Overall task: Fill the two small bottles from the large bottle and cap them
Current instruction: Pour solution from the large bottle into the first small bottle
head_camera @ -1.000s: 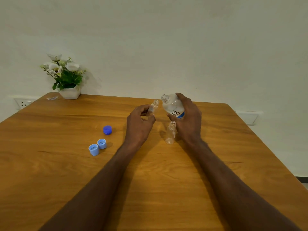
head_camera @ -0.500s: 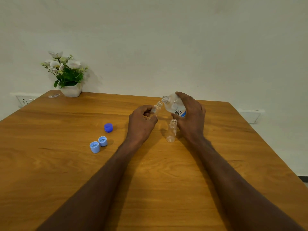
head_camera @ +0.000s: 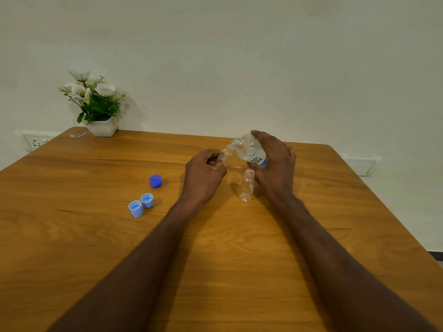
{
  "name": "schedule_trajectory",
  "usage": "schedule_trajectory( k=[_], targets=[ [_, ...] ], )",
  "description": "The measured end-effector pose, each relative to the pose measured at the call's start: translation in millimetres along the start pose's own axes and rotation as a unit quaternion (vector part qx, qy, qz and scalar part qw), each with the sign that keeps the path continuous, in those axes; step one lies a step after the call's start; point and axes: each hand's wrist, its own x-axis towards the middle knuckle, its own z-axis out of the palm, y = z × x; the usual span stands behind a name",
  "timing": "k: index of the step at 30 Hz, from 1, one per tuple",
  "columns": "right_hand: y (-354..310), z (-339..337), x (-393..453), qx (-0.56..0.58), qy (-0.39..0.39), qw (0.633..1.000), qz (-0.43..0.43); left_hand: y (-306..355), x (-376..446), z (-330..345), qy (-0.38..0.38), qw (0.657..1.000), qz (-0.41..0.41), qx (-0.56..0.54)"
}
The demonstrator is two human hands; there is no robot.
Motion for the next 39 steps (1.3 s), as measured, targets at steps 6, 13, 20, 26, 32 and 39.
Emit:
schedule_trajectory(
  k=[6, 13, 20, 26, 32, 39],
  targets=[
    [-1.1, -1.4, 0.2, -0.012, -0.002, 1.0, -0.003, 0.4, -0.2, 0.2, -0.001, 1.0, -0.001, 0.004],
    [-2.1, -3.5, 0.1, -0.017, -0.007, 1.0, 0.0, 1.8, -0.5, -0.2, 0.004, 1.0, 0.0, 0.005],
    [-1.2, -3.9, 0.7, -0.035, -0.006, 0.999, -0.005, 4.1, -1.1, -0.3, 0.002, 1.0, -0.008, 0.01],
    [-0.1, -4.8, 1.4, -0.054, -0.017, 0.998, -0.011, 3.6, -1.2, -0.6, 0.001, 1.0, -0.013, 0.015],
    [-0.5, -5.9, 1.6, -0.069, -0.023, 0.997, -0.013, 2.4, -0.9, 0.2, 0.002, 1.0, -0.02, 0.013],
    [0.2, -5.4, 2.0, -0.073, -0.019, 0.997, -0.018, 2.3, -0.8, 0.3, -0.003, 1.0, -0.024, 0.012]
  ],
)
